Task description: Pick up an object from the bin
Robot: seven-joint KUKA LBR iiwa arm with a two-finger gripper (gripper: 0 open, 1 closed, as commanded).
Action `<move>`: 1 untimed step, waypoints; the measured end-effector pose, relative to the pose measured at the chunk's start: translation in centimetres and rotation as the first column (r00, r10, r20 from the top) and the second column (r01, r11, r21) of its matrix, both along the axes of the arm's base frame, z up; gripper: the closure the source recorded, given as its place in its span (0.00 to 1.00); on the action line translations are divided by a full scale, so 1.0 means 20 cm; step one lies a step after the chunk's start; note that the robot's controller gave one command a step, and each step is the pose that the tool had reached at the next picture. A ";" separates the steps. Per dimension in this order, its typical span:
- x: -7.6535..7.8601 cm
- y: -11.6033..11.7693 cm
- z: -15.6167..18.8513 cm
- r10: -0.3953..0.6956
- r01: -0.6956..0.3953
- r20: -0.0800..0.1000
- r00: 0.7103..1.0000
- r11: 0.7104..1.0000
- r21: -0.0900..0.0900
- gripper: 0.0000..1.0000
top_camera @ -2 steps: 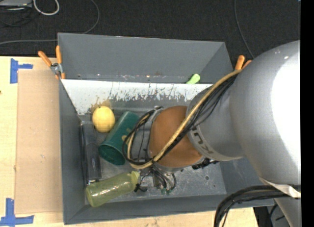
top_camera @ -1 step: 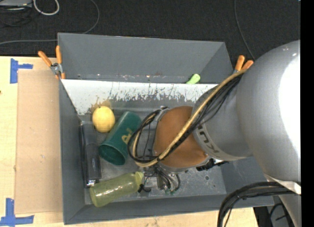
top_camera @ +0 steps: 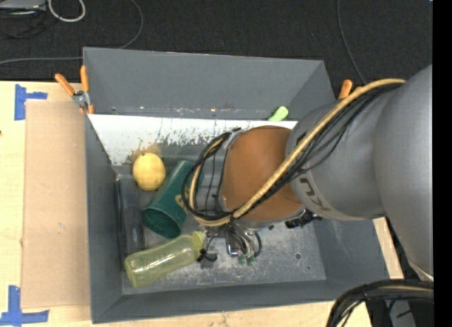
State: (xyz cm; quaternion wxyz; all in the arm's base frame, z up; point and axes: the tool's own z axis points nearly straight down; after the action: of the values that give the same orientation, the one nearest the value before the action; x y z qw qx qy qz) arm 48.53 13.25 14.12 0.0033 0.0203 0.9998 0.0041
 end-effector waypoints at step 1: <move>-0.03 -0.19 0.38 -0.101 0.101 -0.011 0.995 0.995 -0.011 1.00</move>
Offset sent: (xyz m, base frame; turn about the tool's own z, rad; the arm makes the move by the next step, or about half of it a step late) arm -0.0021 -0.0159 0.0104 0.0113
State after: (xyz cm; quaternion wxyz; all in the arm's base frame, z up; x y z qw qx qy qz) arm 47.87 9.46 21.80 -0.0023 0.0710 0.9975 -0.0013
